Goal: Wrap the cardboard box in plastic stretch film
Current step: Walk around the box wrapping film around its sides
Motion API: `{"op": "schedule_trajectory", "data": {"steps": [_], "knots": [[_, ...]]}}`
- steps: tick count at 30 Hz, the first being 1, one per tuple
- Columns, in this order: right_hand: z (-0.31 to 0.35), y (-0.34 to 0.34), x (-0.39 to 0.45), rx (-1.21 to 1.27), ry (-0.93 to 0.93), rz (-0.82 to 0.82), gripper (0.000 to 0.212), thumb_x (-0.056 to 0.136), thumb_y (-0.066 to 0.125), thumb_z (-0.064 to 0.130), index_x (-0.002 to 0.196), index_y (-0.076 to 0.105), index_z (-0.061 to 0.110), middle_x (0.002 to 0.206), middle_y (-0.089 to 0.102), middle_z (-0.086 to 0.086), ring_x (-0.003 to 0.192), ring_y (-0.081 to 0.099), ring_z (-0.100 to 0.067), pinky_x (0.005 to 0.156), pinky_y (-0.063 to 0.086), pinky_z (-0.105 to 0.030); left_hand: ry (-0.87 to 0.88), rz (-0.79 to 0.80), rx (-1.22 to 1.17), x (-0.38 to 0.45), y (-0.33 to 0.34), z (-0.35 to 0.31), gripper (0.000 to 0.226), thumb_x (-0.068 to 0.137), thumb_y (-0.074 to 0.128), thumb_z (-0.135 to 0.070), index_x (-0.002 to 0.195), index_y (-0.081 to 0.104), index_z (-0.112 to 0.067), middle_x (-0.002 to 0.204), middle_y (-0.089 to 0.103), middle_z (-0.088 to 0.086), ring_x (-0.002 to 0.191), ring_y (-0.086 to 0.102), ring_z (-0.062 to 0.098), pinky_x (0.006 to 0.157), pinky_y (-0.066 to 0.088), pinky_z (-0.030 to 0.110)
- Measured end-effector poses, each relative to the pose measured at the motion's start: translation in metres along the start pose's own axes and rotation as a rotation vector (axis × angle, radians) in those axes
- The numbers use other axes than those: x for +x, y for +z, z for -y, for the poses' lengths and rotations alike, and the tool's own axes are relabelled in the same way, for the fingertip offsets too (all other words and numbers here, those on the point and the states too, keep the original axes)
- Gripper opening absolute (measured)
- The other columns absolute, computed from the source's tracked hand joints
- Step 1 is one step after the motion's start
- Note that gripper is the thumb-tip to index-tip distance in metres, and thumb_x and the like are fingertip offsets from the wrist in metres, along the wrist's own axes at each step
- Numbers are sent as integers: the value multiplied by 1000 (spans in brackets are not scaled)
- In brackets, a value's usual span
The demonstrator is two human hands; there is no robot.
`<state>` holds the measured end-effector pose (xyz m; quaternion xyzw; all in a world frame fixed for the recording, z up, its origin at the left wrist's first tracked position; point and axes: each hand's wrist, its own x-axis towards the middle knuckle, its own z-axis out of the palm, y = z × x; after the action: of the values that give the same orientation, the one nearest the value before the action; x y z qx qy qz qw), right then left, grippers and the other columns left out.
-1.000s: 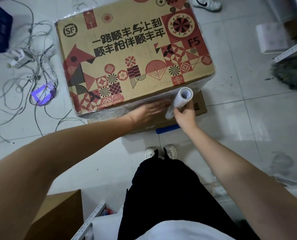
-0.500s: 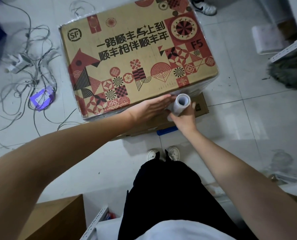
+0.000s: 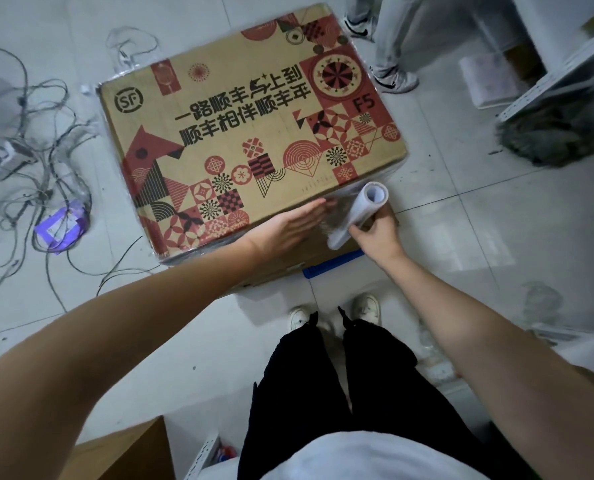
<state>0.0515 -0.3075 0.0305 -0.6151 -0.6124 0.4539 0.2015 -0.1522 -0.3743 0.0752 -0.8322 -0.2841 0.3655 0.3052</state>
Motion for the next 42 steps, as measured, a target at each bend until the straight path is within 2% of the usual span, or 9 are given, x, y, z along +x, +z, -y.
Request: {"op": "schedule_trajectory", "data": {"steps": [4, 8, 12, 18, 24, 27, 30, 35, 42], "knots": [[3, 10, -3, 23, 105, 10, 62, 69, 82, 16, 123, 51, 14, 132, 52, -16, 121, 51, -29, 99, 45, -43, 8, 26, -28, 3, -11, -12, 82, 92, 35, -38, 137, -12, 11, 154, -5, 22, 137, -10, 44, 109, -15, 54], [8, 1, 0, 1, 26, -171, 48, 60, 86, 22, 88, 48, 30, 122, 54, -18, 106, 58, -32, 79, 44, -32, 178, 28, -8, 5, -2, -21, 75, 92, 41, -33, 146, 1, -1, 156, 0, 15, 133, -13, 46, 101, -21, 58], [3, -16, 11, -63, -50, -9, 58, 59, 85, 29, 107, 52, 24, 105, 60, 4, 96, 57, -15, 78, 45, -29, 129, 56, 11, 2, 12, -17, 85, 91, 49, -31, 147, -7, 0, 152, -10, 26, 138, -7, 44, 106, -15, 56], [-4, -42, 25, -69, -211, 172, 57, 64, 82, 21, 89, 40, 50, 103, 47, 8, 84, 46, 5, 72, 37, -16, 86, 179, 35, 1, -6, -14, 84, 94, 44, -26, 138, -15, 15, 147, -16, 30, 140, -3, 39, 110, -9, 49], [-16, -50, 35, -112, -292, 207, 46, 72, 74, 9, 111, 51, 8, 116, 45, -9, 89, 35, 3, 83, 26, -7, -33, 360, -175, 19, -33, -25, 76, 95, 41, -24, 144, -9, 7, 150, -16, 26, 139, -9, 38, 106, -15, 50], [-13, -50, 36, -134, -272, 223, 50, 77, 70, 11, 122, 48, 8, 127, 48, -14, 110, 41, -16, 84, 29, -12, -97, 394, -230, 30, -46, -29, 66, 97, 34, -21, 146, -2, 5, 154, -5, 23, 141, -4, 36, 109, -11, 49], [-10, -44, 28, -105, -250, 173, 50, 74, 71, 14, 117, 46, 7, 119, 49, -13, 104, 54, -31, 75, 42, -30, -99, 337, -260, 43, -50, -25, 65, 96, 31, -16, 144, -4, 9, 153, -1, 25, 141, -1, 36, 113, -6, 47], [-8, -32, 26, 16, 9, 96, 59, 64, 81, 39, 100, 48, 5, 109, 53, -12, 99, 54, -29, 70, 42, -32, -93, 271, -215, 47, -52, -13, 62, 96, 34, -18, 146, 7, 7, 154, 8, 22, 141, 5, 34, 112, -3, 46], [-17, -43, 36, 104, -88, 180, 39, 67, 82, 27, 96, 60, 13, 108, 60, -10, 105, 57, -27, 87, 46, -34, -103, 183, -279, 42, -46, -11, 59, 93, 39, -11, 145, 17, 5, 154, 13, 20, 141, 9, 33, 112, -4, 45]]}}
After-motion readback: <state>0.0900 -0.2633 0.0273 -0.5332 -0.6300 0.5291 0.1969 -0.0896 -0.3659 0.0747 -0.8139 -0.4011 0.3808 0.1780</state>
